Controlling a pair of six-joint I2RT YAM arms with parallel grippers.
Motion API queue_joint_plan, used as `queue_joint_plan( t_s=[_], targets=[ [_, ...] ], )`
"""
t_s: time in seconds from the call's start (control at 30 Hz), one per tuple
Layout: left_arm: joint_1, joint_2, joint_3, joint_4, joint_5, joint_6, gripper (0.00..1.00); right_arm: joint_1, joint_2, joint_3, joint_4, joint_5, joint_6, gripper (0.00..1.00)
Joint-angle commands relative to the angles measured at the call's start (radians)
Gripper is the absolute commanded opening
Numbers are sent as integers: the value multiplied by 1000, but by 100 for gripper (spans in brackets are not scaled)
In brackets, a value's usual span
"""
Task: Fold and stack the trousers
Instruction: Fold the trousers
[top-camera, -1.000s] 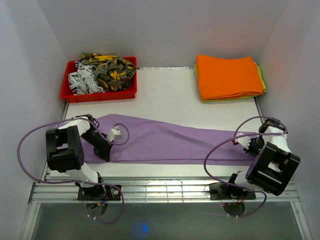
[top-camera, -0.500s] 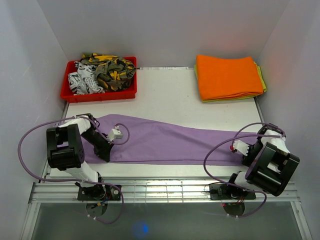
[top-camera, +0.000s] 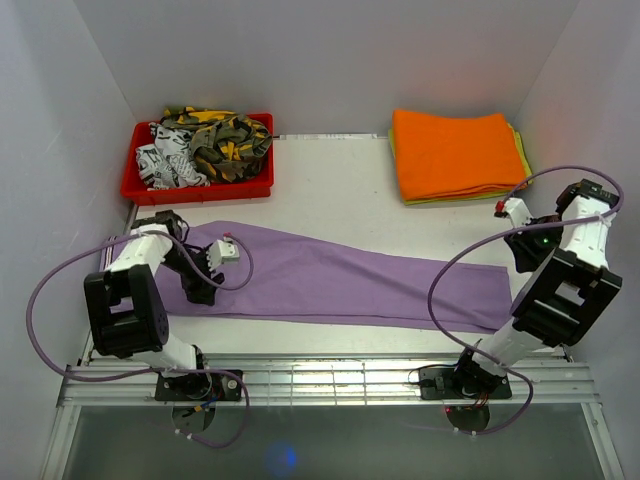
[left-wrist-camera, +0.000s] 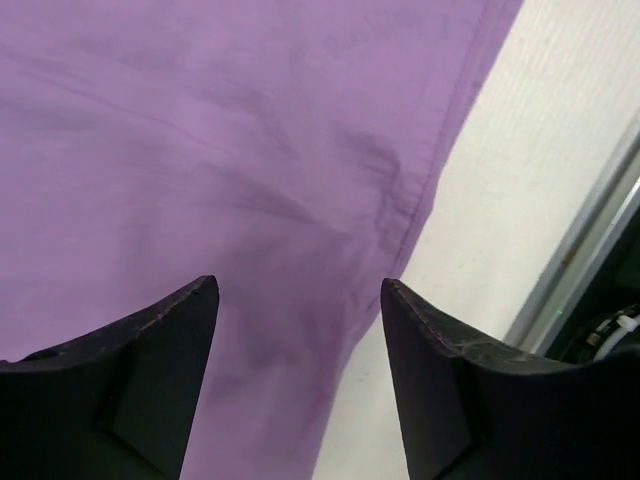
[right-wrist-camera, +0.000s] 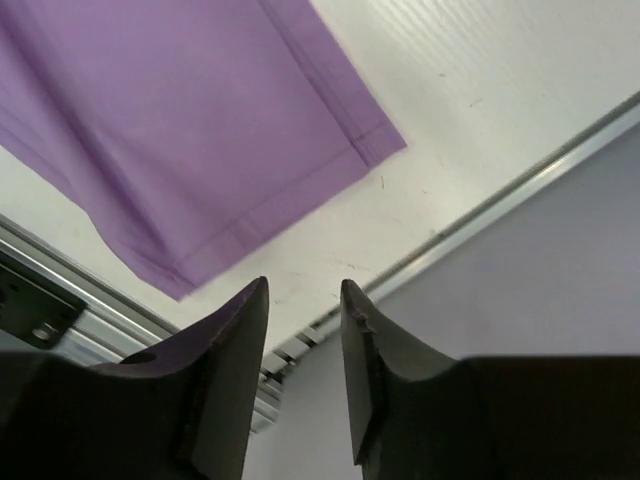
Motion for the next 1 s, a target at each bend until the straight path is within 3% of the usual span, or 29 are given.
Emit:
queue_joint_plan(
  t_s=[0.0, 0.23, 0.4, 0.6, 0.77, 0.97],
  targets=[
    [5, -138, 59, -8, 129, 63, 78, -2, 95, 86, -56, -160, 246, 40],
    [3, -223, 33, -7, 169, 0, 78, 23, 185, 39, 67, -167, 351, 29],
    [2, -203, -23, 34, 158, -64, 77, 46, 198, -61, 193, -102, 341, 28],
    [-12, -194, -60, 94, 142, -132, 77, 49, 203, -123, 294, -36, 311, 31],
    [-25, -188, -71, 105, 137, -155, 77, 49, 191, -149, 342, -22, 296, 40],
    [-58, -169, -96, 133, 123, -189, 76, 49, 215, -135, 351, -15, 278, 41]
  ],
)
